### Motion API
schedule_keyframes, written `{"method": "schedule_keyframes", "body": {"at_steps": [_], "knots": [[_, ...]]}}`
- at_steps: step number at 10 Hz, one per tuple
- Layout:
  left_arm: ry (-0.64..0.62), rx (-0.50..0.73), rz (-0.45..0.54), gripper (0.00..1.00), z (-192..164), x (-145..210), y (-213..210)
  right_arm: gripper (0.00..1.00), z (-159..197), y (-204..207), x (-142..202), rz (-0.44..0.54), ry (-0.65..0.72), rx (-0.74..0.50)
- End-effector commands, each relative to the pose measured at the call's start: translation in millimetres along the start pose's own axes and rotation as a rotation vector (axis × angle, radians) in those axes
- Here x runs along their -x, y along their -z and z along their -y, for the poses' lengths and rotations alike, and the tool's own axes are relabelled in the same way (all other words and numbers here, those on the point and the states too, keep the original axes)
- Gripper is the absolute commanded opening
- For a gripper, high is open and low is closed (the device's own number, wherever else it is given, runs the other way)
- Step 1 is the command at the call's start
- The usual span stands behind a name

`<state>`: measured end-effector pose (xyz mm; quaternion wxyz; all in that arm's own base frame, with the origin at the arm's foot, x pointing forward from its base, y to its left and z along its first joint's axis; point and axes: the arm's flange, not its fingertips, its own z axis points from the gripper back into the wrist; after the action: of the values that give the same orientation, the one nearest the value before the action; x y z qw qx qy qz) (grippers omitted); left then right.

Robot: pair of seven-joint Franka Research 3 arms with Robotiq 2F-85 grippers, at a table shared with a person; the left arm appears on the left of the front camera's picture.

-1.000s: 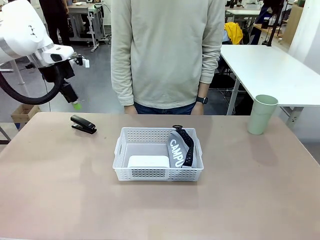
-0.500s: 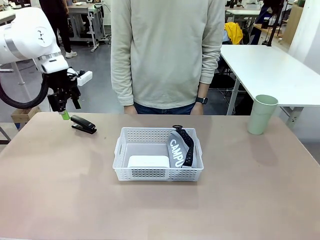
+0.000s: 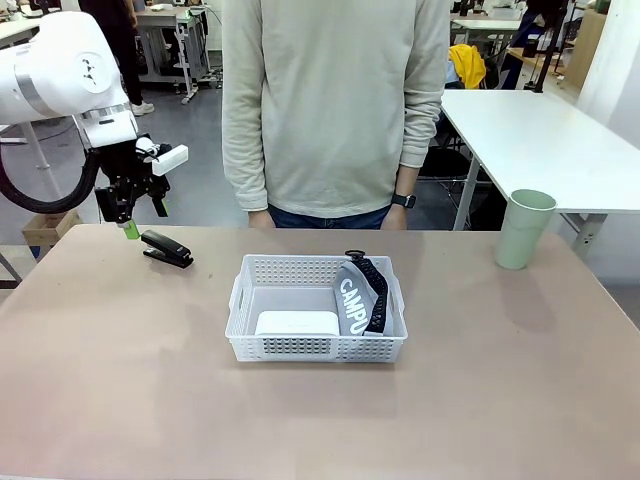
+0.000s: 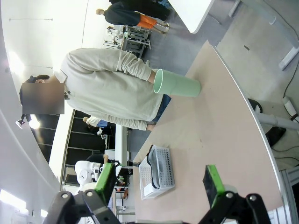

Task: Efficiently arrange items inside the basket to fit them all.
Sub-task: Pick up the Stapler and place it inside the Organizing basket.

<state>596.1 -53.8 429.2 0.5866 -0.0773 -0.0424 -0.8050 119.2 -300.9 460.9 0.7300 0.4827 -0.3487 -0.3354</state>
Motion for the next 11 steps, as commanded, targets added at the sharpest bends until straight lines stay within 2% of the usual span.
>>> {"method": "schedule_keyframes", "body": {"at_steps": [1, 2, 3, 4, 8, 11], "knots": [[-0.013, -0.112, -0.003, 1.00, -13, 12, 4, 1.00, 1, -6, 2, 0.021, -0.025, -0.028], [0.006, -0.129, -0.064, 1.00, -19, 14, 15, 1.00, 1, -6, 2, 0.021, -0.025, -0.028], [0.086, -0.093, -0.179, 1.00, -25, 15, 30, 1.00, 1, -6, 2, 0.021, -0.025, -0.028], [0.137, -0.012, -0.197, 1.00, -27, 15, 41, 1.00, 1, -6, 2, 0.021, -0.025, -0.028], [0.120, 0.066, -0.175, 1.00, -36, 17, 72, 1.00, 1, -6, 2, 0.021, -0.025, -0.028], [0.105, 0.038, -0.152, 1.00, -43, 22, 87, 1.00, 1, -6, 2, 0.021, -0.025, -0.028]]}}
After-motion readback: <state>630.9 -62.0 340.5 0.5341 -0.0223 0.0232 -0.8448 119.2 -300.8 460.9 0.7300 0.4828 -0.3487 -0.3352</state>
